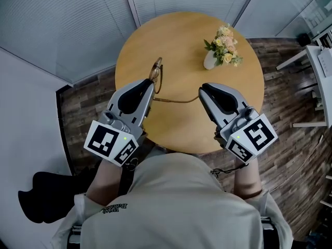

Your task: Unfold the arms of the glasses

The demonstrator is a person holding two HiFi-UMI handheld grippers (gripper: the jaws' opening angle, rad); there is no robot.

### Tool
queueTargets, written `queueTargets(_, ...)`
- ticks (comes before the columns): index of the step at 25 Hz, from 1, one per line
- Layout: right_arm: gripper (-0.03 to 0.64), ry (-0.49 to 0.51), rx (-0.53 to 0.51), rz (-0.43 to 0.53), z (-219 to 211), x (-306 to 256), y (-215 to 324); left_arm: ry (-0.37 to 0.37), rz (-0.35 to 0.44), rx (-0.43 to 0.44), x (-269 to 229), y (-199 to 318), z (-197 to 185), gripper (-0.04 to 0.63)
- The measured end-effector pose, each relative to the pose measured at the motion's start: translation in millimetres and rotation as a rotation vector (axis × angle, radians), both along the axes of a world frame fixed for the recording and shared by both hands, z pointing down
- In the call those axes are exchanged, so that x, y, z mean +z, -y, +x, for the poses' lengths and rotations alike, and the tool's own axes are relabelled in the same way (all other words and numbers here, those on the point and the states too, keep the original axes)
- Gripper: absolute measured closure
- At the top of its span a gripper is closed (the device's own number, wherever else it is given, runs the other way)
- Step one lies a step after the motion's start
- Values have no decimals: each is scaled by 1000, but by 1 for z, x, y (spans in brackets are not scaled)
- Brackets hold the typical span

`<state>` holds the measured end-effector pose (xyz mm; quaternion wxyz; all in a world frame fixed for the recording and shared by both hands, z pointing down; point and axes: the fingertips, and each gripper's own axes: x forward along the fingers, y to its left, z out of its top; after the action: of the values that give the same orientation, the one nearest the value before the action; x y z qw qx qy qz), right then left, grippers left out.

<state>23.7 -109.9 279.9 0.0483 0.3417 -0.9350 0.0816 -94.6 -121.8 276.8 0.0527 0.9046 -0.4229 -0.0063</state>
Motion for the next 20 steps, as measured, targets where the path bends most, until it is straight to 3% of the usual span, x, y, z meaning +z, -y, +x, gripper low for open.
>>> queueTargets(10, 574, -75, 5, -53, 1, 35, -6, -142, -26, -60, -8, 11, -18, 554)
queueTargets(16, 574, -71, -4, -70, -4, 44, -11, -126, -26, -55, -4, 12, -16, 554)
queueTargets(20, 574, -54, -20, -23, -2, 25, -12, -84, -7, -33, -4, 12, -15, 554)
